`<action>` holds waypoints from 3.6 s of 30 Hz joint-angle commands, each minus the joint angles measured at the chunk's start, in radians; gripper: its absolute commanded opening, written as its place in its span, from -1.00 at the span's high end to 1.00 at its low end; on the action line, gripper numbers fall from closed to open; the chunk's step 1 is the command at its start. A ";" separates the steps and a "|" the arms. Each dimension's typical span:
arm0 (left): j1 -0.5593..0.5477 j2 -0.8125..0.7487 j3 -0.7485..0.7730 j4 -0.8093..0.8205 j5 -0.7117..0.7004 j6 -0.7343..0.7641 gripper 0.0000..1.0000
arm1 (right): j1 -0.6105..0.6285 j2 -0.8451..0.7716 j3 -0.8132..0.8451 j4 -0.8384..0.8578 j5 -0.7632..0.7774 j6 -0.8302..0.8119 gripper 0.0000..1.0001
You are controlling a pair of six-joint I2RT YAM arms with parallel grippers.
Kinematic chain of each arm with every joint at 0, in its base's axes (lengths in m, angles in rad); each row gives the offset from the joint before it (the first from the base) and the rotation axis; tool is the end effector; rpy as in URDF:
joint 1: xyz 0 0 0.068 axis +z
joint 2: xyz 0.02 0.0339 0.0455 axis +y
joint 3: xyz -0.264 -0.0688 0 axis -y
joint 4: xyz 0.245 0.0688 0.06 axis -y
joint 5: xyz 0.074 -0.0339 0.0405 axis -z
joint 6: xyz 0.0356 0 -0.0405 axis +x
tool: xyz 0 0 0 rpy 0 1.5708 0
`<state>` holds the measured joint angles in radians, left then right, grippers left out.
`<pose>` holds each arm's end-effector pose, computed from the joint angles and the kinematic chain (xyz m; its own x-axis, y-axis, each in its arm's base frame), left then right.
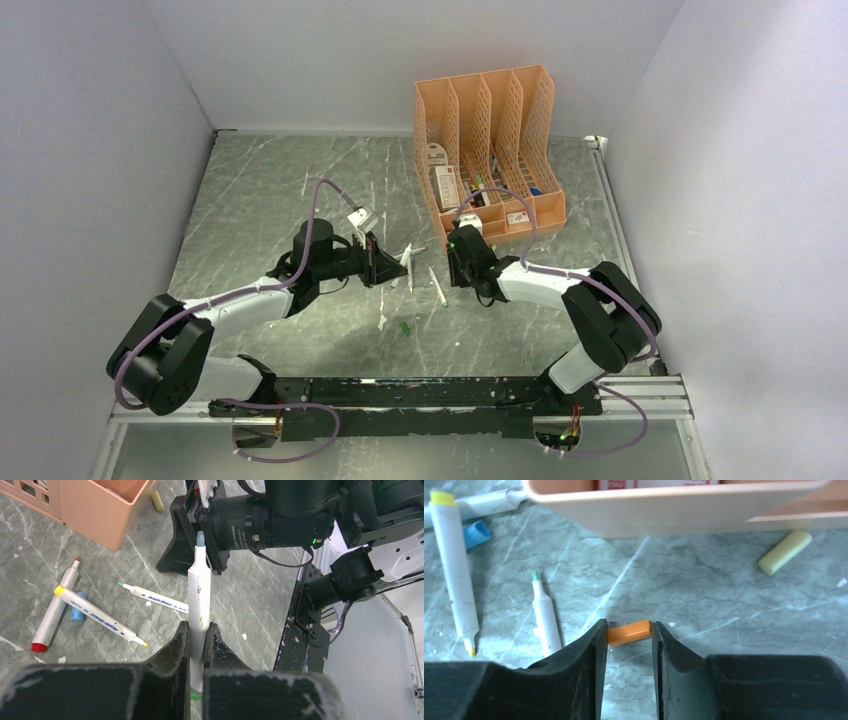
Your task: Insert the pens into the pen caps
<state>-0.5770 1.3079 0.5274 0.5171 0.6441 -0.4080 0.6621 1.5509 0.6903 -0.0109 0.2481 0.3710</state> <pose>0.2118 -0.1634 0.2120 -0.5662 -0.0100 -0.8242 0.7598 0.3812 -0.5266 0.2340 0.1713 0.1478 -0.7334 -0.1261 -0.6680 -0.2204 0.9737 0.0582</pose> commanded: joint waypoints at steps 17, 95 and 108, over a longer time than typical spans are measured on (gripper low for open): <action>0.002 -0.008 -0.016 0.040 -0.016 -0.025 0.86 | 0.090 -0.018 0.059 -0.173 0.265 0.471 -0.36; -0.170 0.201 -0.180 0.968 -0.159 -0.536 0.86 | 0.035 -0.505 -0.058 0.472 -0.359 0.273 1.00; -0.201 0.182 -0.137 0.869 -0.206 -0.486 0.86 | 0.036 -0.531 -0.105 0.511 -0.388 0.286 1.00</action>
<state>-0.7700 1.5204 0.3668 1.3853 0.4747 -0.9211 0.7010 1.0462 0.5941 0.4614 -0.1127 0.6678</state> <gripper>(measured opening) 0.125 0.137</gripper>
